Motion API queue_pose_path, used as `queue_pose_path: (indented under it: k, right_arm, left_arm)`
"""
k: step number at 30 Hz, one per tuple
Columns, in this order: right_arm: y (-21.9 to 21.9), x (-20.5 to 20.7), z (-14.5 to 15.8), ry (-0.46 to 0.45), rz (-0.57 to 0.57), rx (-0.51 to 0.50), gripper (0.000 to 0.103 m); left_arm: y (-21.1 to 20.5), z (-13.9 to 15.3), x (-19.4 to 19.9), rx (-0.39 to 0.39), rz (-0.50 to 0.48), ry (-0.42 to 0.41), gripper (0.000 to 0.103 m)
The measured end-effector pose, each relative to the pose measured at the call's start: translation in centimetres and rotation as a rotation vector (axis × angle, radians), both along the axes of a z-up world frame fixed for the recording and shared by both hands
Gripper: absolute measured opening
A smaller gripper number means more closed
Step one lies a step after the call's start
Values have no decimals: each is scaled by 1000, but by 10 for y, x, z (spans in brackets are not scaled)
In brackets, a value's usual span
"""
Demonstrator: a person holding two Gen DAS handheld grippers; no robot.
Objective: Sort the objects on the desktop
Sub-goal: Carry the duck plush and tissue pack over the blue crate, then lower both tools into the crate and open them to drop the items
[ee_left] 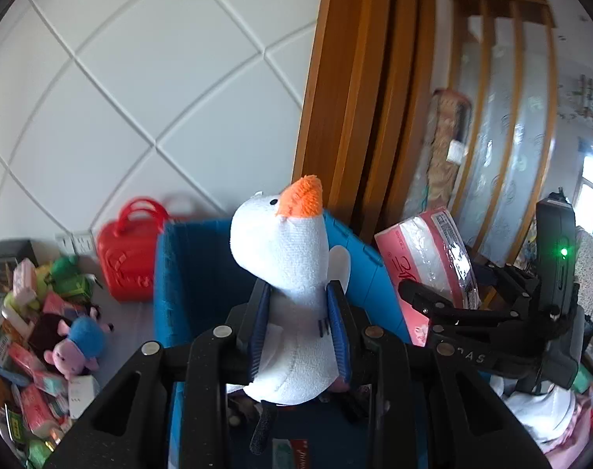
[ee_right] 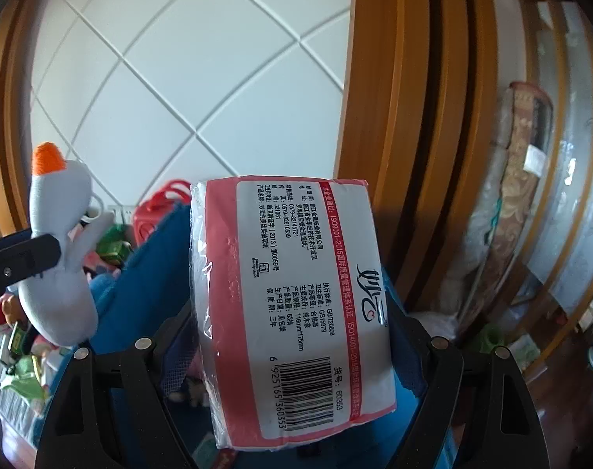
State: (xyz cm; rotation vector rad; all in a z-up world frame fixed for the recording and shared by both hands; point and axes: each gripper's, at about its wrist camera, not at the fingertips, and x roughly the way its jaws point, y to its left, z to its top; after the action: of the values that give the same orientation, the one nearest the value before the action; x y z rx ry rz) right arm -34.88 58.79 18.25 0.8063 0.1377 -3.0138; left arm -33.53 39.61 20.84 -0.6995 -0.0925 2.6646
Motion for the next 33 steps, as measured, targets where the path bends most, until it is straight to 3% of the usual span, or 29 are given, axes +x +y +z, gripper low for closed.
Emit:
queue_pose_path:
  k: [7, 13, 19, 29, 31, 33]
  right_arm:
    - [20, -69, -20, -97, -55, 32, 84]
    - [29, -128, -83, -258, -80, 35, 84]
    - [30, -153, -131, -416, -38, 12, 84]
    - [31, -150, -154, -484, -62, 81, 84]
    - [30, -150, -160, -510, -64, 90, 84]
    - [31, -152, -164, -531, -64, 100, 84]
  left_arm:
    - [48, -32, -86, -145, 70, -152, 29]
    - [67, -89, -141, -236, 91, -299, 29]
    - [67, -135, -163, -303, 97, -400, 29]
    - [62, -171, -172, -302, 73, -560, 31]
    - [63, -174, -171, -300, 68, -573, 36]
    - [64, -174, -170, -314, 70, -567, 60]
